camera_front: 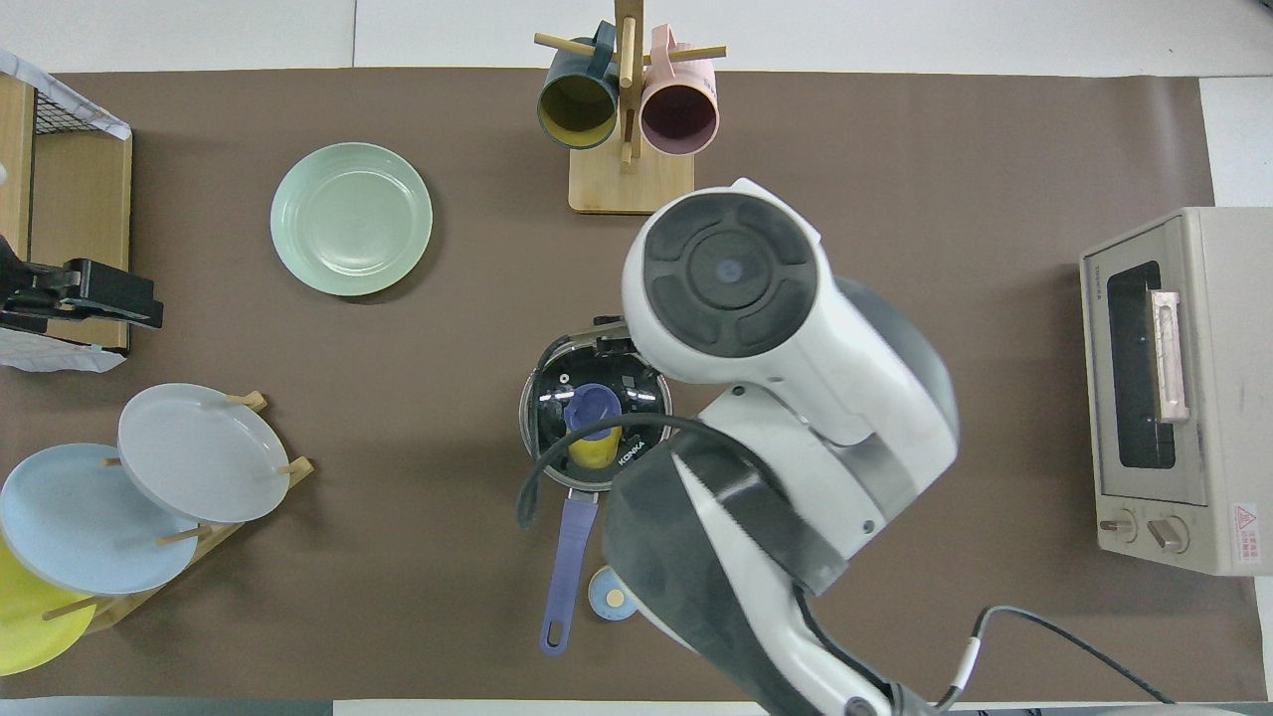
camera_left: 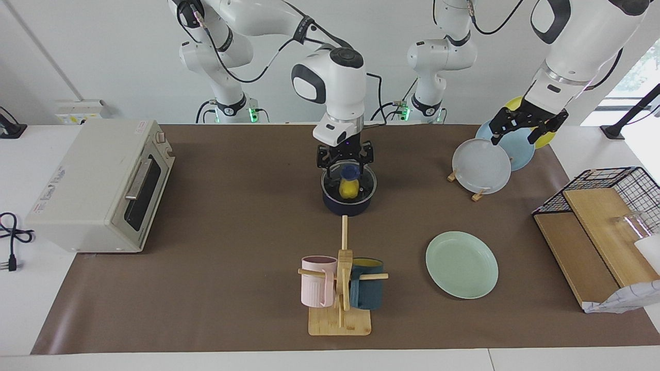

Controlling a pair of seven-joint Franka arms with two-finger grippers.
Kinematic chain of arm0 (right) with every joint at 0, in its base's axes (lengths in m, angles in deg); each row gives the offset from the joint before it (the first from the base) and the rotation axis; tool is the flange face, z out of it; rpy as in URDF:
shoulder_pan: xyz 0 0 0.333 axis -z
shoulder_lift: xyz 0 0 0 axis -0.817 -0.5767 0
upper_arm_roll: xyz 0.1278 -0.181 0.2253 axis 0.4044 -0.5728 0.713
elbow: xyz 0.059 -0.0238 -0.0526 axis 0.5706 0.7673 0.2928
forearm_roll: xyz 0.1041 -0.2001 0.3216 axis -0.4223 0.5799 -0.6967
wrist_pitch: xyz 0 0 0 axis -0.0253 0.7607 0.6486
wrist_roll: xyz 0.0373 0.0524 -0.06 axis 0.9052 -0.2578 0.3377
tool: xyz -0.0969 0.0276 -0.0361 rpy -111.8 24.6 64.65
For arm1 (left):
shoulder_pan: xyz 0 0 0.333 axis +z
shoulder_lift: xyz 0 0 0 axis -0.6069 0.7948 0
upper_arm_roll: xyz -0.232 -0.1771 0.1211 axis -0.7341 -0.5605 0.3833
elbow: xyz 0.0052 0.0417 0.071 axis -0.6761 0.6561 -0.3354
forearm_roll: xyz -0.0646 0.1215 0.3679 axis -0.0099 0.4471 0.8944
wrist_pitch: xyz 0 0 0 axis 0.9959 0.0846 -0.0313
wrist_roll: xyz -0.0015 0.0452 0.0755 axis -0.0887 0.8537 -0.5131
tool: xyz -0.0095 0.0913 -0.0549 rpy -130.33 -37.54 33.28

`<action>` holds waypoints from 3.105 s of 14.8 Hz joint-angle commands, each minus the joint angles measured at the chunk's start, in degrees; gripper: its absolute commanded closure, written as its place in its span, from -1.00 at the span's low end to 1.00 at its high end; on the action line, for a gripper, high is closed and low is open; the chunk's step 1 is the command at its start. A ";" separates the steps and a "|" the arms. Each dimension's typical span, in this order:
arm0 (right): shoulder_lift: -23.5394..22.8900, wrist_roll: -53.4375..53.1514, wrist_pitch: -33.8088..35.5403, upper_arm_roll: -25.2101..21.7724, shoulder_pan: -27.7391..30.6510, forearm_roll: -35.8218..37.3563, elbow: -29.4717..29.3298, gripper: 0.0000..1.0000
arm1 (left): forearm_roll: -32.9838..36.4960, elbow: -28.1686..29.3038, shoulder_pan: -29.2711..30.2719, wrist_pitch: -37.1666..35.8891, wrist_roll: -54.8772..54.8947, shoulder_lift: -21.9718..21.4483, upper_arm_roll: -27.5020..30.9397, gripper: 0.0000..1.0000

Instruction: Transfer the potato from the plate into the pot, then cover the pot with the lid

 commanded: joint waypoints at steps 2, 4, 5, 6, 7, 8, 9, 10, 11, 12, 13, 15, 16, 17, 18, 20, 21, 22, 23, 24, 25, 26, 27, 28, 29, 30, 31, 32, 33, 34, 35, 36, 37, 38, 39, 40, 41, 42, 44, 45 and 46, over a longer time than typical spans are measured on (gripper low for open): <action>5.66 15.98 9.44 -10.34 0.58 -4.85 -1.21 -1.00 | -0.74 0.90 -0.62 -0.09 -0.44 -1.08 0.83 -1.00; 6.98 22.50 12.80 -14.12 1.90 -5.03 -0.95 -1.00 | -0.82 0.90 -0.53 -0.09 -0.44 -1.08 0.83 -1.00; 7.77 24.70 13.86 -16.31 1.99 -5.12 -0.52 -1.00 | -0.74 0.90 -0.45 -0.09 -0.53 -1.08 0.92 -1.00; 8.47 26.90 14.21 -18.43 2.16 -5.38 0.36 -1.00 | -0.82 0.90 -0.36 -0.09 -0.53 -1.08 0.92 -1.00; 9.26 29.53 14.65 -20.01 2.51 -5.38 1.93 -1.00 | -0.74 0.90 -0.36 -0.09 -0.53 -1.08 0.92 -1.00; 10.40 32.08 14.57 -21.86 2.95 -5.38 3.78 -1.00 | -0.74 0.90 -0.36 -0.09 -0.53 -1.08 0.92 -1.00; 11.28 33.50 14.39 -23.44 2.96 -5.47 5.27 -1.00 | -0.74 0.90 -0.44 -0.09 -0.53 -1.08 0.92 -1.00; 12.07 33.34 14.39 -24.59 2.96 -5.47 6.16 -1.00 | -0.74 0.90 -0.45 -0.09 -0.53 -1.08 0.92 -1.00; 12.08 32.99 14.48 -24.86 2.96 -5.47 6.34 -1.00 | -0.74 0.90 -0.45 -0.09 -0.53 -1.08 0.92 -1.00; 12.08 32.98 14.65 -25.38 3.30 -5.47 6.34 -1.00 | -0.74 0.90 -0.45 -0.09 -0.53 -1.08 0.92 -1.00; 12.08 32.98 14.48 -25.91 3.66 -5.47 6.34 -1.00 | -0.74 0.90 -0.36 -0.09 -0.53 -1.08 0.92 -1.00; 11.82 32.90 13.78 -26.70 3.75 -5.38 5.91 -1.00 | -0.74 0.90 -0.44 -0.09 -0.53 -1.08 0.92 -1.00; 11.73 32.98 13.86 -27.75 3.75 -5.38 5.73 -1.00 | -0.74 0.90 -0.45 -0.09 -0.53 -1.08 0.92 -1.00; 11.73 32.98 14.04 -28.46 3.75 -5.38 5.81 -1.00 | -0.74 0.90 -0.45 -0.09 -0.53 -1.08 0.92 -1.00; 11.73 32.98 14.13 -28.90 4.01 -5.47 5.90 -1.00 | -0.74 0.90 -0.45 -0.09 -0.53 -1.08 0.92 -1.00; 11.73 32.90 13.87 -28.91 4.27 -6.08 5.90 -1.00 | -0.74 0.90 -0.44 -0.09 -0.53 -1.08 0.92 -1.00; 11.64 32.90 13.78 -28.91 4.71 -6.87 5.90 -1.00 | -0.82 0.90 -0.45 -0.09 -0.53 -1.08 0.92 -1.00; 11.73 32.90 14.04 -28.91 5.06 -7.40 5.90 -1.00 | -0.74 0.90 -0.36 -0.09 -0.53 -1.08 0.92 -1.00; 11.82 32.98 14.48 -28.99 5.07 -7.49 5.99 -1.00 | -0.74 0.90 -0.44 -0.09 -0.53 -1.08 0.92 -1.00; 11.99 32.98 14.74 -28.99 5.07 -7.58 6.25 -1.00 | -0.74 0.90 -0.45 -0.09 -0.53 -1.08 0.92 -1.00; 12.08 32.98 14.92 -28.99 4.98 -7.58 6.34 -1.00 | -0.74 0.90 -0.36 -0.09 -0.53 -1.08 0.92 -1.00; 12.08 32.98 14.83 -28.99 5.06 -7.58 6.52 -1.00 | -0.74 0.90 -0.36 -0.09 -0.53 -1.08 0.92 -1.00; 12.17 33.07 14.83 -29.08 5.07 -7.58 6.52 -1.00 | -0.74 0.90 -0.36 -0.09 -0.53 -1.08 0.92 -1.00; 12.34 32.99 15.18 -29.17 5.15 -7.58 6.78 -1.00 | -0.74 0.90 -0.44 -0.09 -0.53 -1.08 0.92 -1.00; 12.78 32.90 16.14 -29.17 5.15 -7.58 7.22 -1.00 | -0.74 0.90 -0.45 -0.09 -0.53 -1.08 0.92 -1.00; 12.79 32.90 16.41 -29.17 5.15 -7.58 7.40 -1.00 | -0.74 0.90 -0.45 -0.09 -0.53 -1.08 0.92 -1.00; 12.87 33.16 16.41 -29.26 5.24 -7.58 7.75 -1.00 | -0.82 0.90 -0.45 -0.09 -0.53 -1.08 0.92 -1.00; 12.96 33.25 16.50 -29.34 5.33 -7.67 8.01 -1.00 | -0.74 0.90 -0.45 -0.09 -0.53 -1.08 0.92 -1.00; 13.14 33.25 16.42 -29.34 5.33 -7.67 8.19 -1.00 | -0.74 0.90 -0.36 -0.09 -0.53 -1.08 0.92 -1.00; 13.22 33.25 16.24 -29.43 5.33 -7.67 8.10 -1.00 | -0.82 0.90 -0.44 -0.09 -0.53 -1.08 0.92 -1.00; 13.05 32.99 15.54 -29.35 5.33 -7.58 7.84 -1.00 | -0.74 0.90 -0.45 -0.09 -0.53 -1.08 0.92 -1.00; 12.87 32.81 14.67 -29.34 5.33 -7.58 7.75 -1.00 | -0.74 0.90 -0.36 -0.09 -0.53 -1.08 0.92 -1.00; 12.79 32.81 13.53 -29.34 5.42 -7.58 7.66 -1.00 | -0.82 0.90 -0.36 -0.09 -0.53 -1.08 0.92 -1.00; 12.70 32.81 12.99 -29.34 5.68 -7.58 7.49 -1.00 | -0.74 0.90 -0.44 -0.09 -0.53 -1.08 0.92 -1.00; 12.61 32.72 12.81 -29.34 5.85 -7.58 7.22 -1.00 | -0.82 0.90 -0.36 -0.09 -0.53 -1.08 0.92 -1.00; 12.61 32.72 12.64 -29.34 6.12 -7.58 7.22 -1.00 | -0.74 0.90 -0.44 -0.09 -0.53 -1.08 0.92 -1.00; 12.61 32.72 12.20 -29.17 6.38 -7.58 7.22 -1.00 | -0.74 0.90 -0.36 -0.09 -0.53 -1.08 0.92 -1.00; 12.61 32.72 12.20 -29.08 6.73 -7.58 7.22 -1.00 | -0.74 0.90 -0.44 -0.09 -0.53 -1.08 0.92 -1.00; 12.61 32.63 12.11 -29.08 7.26 -7.58 7.22 -1.00 | -0.74 0.90 -0.45 -0.09 -0.53 -1.08 0.92 -1.00; 12.61 32.63 12.11 -28.82 7.70 -7.58 7.22 -1.00 | -0.82 0.90 -0.36 -0.09 -0.53 -1.08 0.92 -1.00; 12.61 32.63 12.19 -28.64 7.96 -7.58 7.22 -1.00 | -0.74 0.90 -0.36 -0.09 -0.53 -1.08 0.92 -1.00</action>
